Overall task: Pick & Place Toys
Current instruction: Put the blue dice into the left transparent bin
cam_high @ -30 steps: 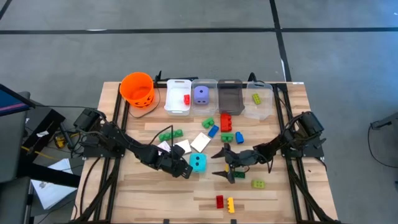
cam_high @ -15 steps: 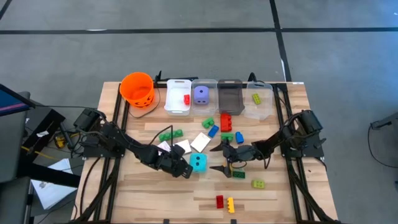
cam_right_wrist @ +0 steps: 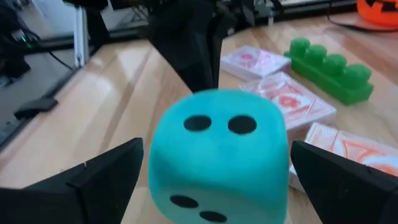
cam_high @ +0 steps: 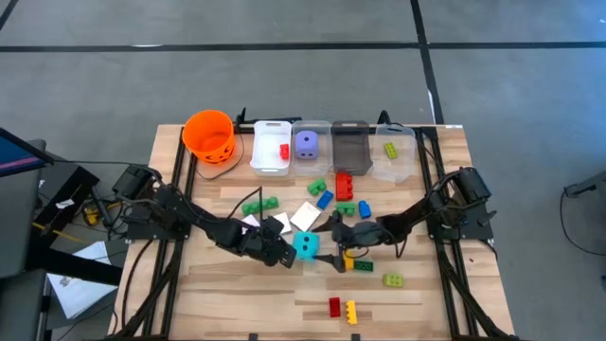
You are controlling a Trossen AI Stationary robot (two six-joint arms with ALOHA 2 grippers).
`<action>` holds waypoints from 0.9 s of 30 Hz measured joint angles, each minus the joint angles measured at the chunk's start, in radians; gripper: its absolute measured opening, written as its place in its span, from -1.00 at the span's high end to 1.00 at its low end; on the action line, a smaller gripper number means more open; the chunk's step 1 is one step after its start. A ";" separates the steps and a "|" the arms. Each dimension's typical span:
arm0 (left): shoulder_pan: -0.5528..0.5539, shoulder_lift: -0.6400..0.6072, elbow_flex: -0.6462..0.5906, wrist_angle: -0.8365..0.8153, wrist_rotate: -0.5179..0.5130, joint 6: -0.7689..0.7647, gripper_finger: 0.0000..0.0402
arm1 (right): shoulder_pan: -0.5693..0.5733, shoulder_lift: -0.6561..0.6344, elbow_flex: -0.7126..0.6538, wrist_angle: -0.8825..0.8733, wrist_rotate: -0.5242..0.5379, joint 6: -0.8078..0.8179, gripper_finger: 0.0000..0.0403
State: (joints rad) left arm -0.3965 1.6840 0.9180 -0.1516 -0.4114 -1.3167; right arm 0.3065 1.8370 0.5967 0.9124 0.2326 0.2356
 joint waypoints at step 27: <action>0.005 0.000 0.000 0.049 -0.082 -0.006 1.00 | 0.000 -0.003 0.064 -0.198 0.041 0.091 -0.99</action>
State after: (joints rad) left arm -0.3912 1.6840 0.9176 -0.1023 -0.4937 -1.3224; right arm 0.3069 1.8339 0.6609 0.7139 0.2738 0.3270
